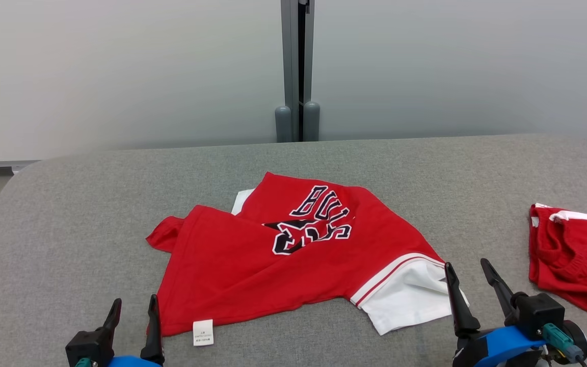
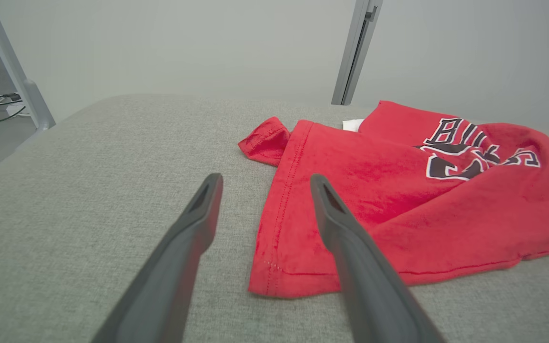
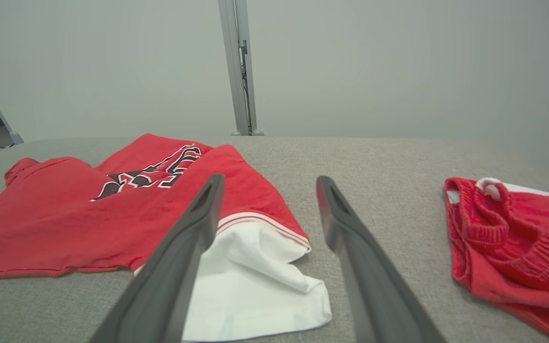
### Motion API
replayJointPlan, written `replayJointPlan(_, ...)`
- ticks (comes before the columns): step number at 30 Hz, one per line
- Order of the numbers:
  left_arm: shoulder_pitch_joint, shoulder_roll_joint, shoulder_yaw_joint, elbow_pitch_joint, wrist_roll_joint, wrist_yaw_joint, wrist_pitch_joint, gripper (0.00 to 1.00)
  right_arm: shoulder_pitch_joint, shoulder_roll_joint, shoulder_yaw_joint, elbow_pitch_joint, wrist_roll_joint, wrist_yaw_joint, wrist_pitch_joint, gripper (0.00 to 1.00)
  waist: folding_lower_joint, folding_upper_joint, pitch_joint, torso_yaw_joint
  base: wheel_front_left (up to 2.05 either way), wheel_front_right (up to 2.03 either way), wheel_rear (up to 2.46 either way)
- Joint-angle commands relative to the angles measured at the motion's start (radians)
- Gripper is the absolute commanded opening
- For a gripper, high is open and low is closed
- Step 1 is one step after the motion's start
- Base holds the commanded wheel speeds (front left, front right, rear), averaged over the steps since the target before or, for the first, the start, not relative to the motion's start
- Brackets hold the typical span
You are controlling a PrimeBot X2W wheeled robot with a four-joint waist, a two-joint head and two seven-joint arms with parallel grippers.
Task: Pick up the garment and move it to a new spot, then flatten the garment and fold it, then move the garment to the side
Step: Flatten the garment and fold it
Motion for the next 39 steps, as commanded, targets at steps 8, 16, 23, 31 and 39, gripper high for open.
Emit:
replayJointPlan(8,0.015,-0.020,0.024,0.004,0.033,-0.014,-0.002,1.00,0.001,-0.004,0.004,0.009,-0.006,0.000,-0.003,1.00,0.0001,0.0001,-0.003,-0.002,0.00,0.00,0.00)
replayJointPlan(16,-0.001,-0.030,0.028,0.021,0.029,-0.026,-0.002,1.00,0.006,-0.004,0.020,0.003,0.000,0.000,-0.003,1.00,0.0001,0.0001,0.014,-0.008,0.00,0.00,0.00)
replayJointPlan(23,-0.024,-0.031,-0.003,0.081,-0.029,-0.032,-0.002,1.00,0.005,-0.004,0.029,0.010,-0.002,0.000,-0.003,1.00,0.0001,0.0001,0.047,-0.017,0.00,0.00,0.00)
replayJointPlan(31,-0.061,0.014,-0.051,0.138,-0.118,-0.032,-0.002,1.00,-0.013,-0.004,0.028,0.006,-0.005,0.000,-0.003,1.00,0.0001,0.0001,0.078,-0.034,0.00,0.00,0.00)
replayJointPlan(39,-0.099,0.046,-0.088,0.195,-0.187,-0.033,-0.002,1.00,-0.019,-0.004,0.030,-0.001,0.004,0.000,-0.003,1.00,0.0001,0.0001,0.106,-0.039,0.00,0.00,0.00)
